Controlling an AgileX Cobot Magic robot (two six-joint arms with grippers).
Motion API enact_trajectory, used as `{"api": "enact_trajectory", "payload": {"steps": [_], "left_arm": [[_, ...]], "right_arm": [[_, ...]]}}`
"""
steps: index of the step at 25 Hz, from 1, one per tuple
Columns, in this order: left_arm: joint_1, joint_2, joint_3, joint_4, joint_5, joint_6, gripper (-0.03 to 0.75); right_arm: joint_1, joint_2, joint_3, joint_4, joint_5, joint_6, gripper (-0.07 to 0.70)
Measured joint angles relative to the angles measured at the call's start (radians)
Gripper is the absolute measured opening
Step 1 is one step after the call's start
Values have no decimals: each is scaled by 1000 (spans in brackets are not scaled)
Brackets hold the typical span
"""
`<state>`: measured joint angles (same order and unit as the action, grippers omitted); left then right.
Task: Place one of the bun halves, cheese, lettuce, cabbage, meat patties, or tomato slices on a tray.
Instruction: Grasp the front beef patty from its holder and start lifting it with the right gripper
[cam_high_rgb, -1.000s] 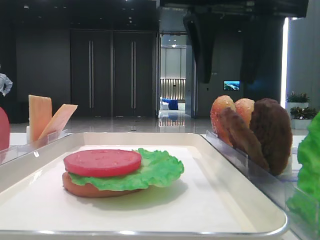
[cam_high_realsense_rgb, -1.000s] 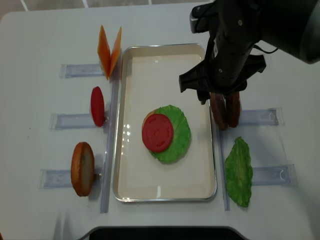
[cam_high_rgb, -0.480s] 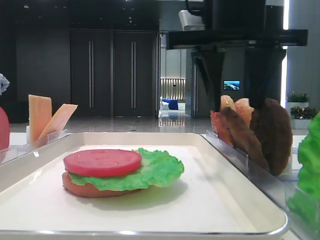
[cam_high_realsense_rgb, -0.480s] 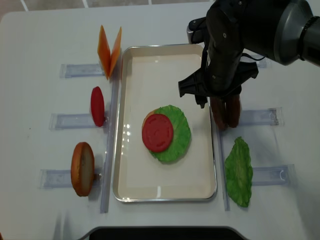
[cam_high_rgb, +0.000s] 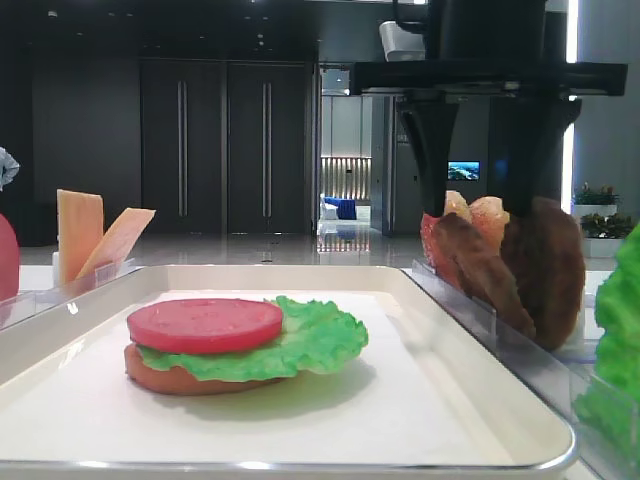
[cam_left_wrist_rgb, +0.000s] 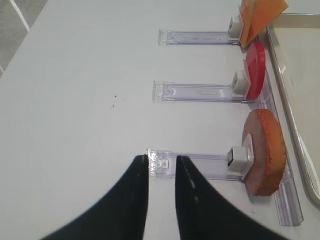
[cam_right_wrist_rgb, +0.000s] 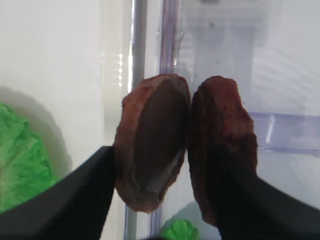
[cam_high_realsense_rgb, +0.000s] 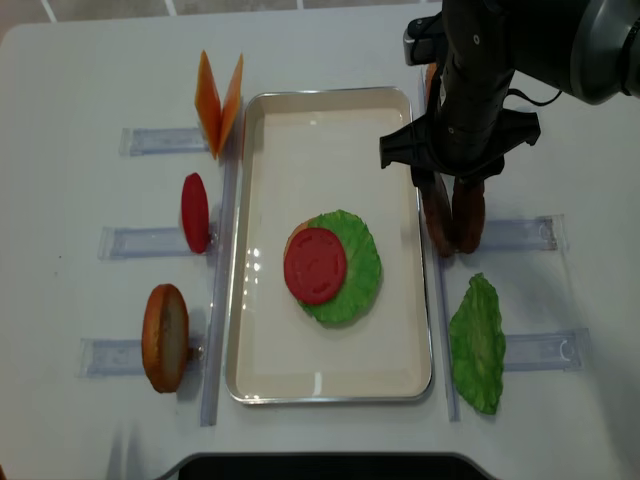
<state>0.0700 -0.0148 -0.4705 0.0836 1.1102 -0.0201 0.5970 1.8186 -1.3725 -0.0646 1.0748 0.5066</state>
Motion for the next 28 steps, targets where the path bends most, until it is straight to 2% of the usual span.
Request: {"api": "enact_trajectory", "payload": {"steps": [3, 15, 18, 22, 25, 26, 28], "left_arm": [[0, 0, 0, 0, 0, 0, 141], [0, 0, 0, 0, 0, 0, 141], [0, 0, 0, 0, 0, 0, 141], [0, 0, 0, 0, 0, 0, 141], [0, 0, 0, 0, 0, 0, 141], [0, 0, 0, 0, 0, 0, 141], [0, 0, 0, 0, 0, 0, 141]], "right_arm": [[13, 0, 0, 14, -25, -1, 391], [44, 37, 0, 65, -52, 5, 391], [51, 71, 0, 33, -45, 9, 391], [51, 88, 0, -71, 0, 50, 382], [51, 88, 0, -117, 24, 58, 318], [51, 89, 0, -128, 29, 58, 280], [51, 89, 0, -142, 36, 58, 155]]}}
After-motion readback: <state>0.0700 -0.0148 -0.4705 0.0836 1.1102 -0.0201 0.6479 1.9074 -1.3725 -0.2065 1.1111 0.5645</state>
